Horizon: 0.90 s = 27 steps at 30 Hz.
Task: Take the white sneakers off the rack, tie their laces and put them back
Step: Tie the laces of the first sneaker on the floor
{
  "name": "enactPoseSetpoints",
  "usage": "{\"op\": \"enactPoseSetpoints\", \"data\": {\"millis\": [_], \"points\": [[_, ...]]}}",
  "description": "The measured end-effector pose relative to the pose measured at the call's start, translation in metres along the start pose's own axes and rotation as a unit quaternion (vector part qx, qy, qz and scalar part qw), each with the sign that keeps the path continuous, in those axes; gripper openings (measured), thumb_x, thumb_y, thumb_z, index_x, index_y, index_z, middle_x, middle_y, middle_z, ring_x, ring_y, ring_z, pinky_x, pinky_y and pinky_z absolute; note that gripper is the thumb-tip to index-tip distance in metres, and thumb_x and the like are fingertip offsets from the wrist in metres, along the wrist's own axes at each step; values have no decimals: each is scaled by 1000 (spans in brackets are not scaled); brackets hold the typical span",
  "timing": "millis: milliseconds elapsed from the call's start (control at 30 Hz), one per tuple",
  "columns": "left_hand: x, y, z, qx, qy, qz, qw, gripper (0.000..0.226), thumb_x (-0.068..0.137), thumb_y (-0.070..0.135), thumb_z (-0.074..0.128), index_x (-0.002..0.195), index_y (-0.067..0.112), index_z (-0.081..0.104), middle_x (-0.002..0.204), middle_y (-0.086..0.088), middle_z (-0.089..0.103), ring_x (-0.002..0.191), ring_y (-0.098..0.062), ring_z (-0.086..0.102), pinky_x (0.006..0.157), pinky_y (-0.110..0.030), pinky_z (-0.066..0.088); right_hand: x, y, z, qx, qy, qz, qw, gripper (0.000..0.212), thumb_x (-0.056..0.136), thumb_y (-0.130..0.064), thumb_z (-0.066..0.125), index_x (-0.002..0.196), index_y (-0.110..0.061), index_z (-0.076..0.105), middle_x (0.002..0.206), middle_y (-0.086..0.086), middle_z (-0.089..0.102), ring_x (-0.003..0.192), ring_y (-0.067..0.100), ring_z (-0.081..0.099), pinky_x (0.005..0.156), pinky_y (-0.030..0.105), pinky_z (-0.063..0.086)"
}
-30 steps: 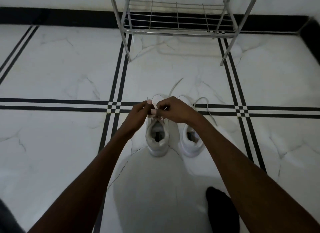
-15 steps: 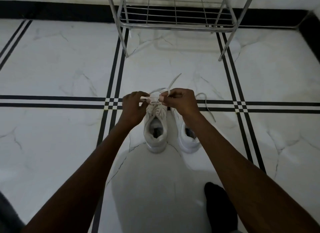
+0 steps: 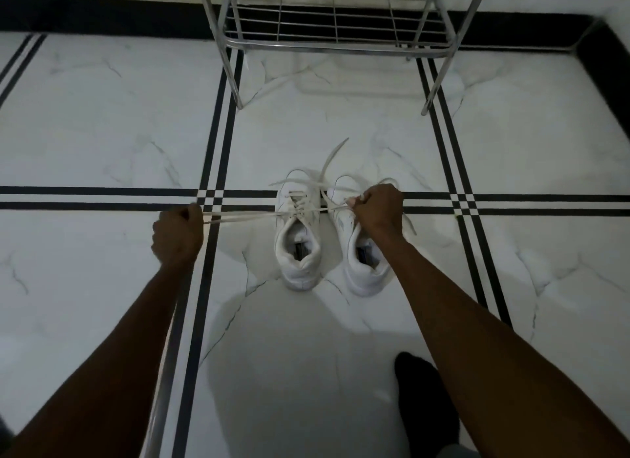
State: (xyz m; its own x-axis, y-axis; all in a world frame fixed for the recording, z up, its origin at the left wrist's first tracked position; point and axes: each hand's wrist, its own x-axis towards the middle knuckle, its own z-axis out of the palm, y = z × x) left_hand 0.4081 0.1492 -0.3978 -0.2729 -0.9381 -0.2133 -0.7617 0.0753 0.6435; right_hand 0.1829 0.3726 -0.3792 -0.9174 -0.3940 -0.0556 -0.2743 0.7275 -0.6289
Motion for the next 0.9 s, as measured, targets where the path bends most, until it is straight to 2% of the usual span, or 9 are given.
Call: {"op": "enactPoseSetpoints", "data": {"millis": [100, 233, 333, 467, 567, 667, 767, 833, 900], "points": [[-8, 4, 6, -323, -117, -61, 937, 41, 105, 41, 48, 88, 7, 65, 87, -13, 70, 92, -29, 68, 90, -44, 59, 1, -2, 2, 30, 16, 5, 999, 24, 85, -15, 74, 75, 7, 72, 79, 19, 74, 80, 28, 71, 71, 32, 55], [-17, 33, 3, -427, -166, -48, 888, 45, 108, 40, 42, 73, 13, 51, 55, 1, 52, 62, -18, 62, 77, -36, 63, 6, -9, 1, 74, -14, 27, 997, 23, 84, -22, 76, 76, -1, 72, 80, 15, 76, 80, 27, 72, 73, 32, 56], [-18, 56, -2, -380, -176, 36, 907, 42, 107, 45, 44, 76, 17, 51, 61, 2, 39, 53, -11, 41, 54, -26, 45, 7, -12, -1, 123, -48, 26, 991, 23, 84, -22, 76, 73, -2, 69, 79, 11, 78, 77, 23, 75, 79, 38, 60], [-25, 100, -13, -267, -172, 231, 920, 46, 106, 45, 47, 92, 6, 68, 62, 12, 48, 60, -10, 40, 56, -25, 36, 7, -22, 1, 237, -107, 57, 964, 22, 87, -14, 74, 70, -9, 63, 79, 12, 78, 68, 19, 76, 77, 40, 63], [-24, 120, -19, -87, -87, 346, 930, 46, 102, 51, 51, 93, 14, 76, 58, 9, 59, 55, -14, 51, 60, -30, 42, 7, -26, 0, 254, -101, 58, 960, 26, 89, -12, 72, 66, -15, 59, 76, 12, 76, 65, 20, 74, 76, 37, 62], [-13, 111, -22, 59, 16, 327, 943, 46, 101, 56, 49, 88, 19, 74, 65, 5, 63, 63, -21, 62, 62, -34, 47, 10, -25, 3, 230, -76, 45, 969, 28, 87, -11, 73, 63, -15, 58, 75, 14, 76, 67, 22, 75, 76, 40, 62], [2, 73, -24, 93, 40, 207, 973, 45, 102, 51, 49, 89, 15, 73, 71, 0, 64, 71, -25, 62, 67, -32, 42, 14, -19, 5, 140, -29, 35, 989, 19, 84, -13, 74, 69, -5, 65, 78, 17, 76, 76, 27, 75, 76, 40, 61], [5, 44, -19, 88, 12, 162, 983, 38, 103, 40, 54, 98, 8, 75, 83, -9, 71, 81, -27, 66, 73, -32, 43, 11, -14, 5, 91, -1, 23, 996, 25, 82, -14, 77, 96, 3, 66, 99, 19, 72, 96, 30, 70, 84, 37, 55], [-3, 31, -7, 50, -42, 183, 981, 25, 102, 21, 59, 111, 3, 74, 107, -18, 75, 101, -33, 70, 82, -29, 44, 6, -12, 5, 96, 2, -11, 995, 64, 78, -15, 83, 132, -2, 51, 129, 19, 56, 118, 28, 56, 97, 34, 44]]}}
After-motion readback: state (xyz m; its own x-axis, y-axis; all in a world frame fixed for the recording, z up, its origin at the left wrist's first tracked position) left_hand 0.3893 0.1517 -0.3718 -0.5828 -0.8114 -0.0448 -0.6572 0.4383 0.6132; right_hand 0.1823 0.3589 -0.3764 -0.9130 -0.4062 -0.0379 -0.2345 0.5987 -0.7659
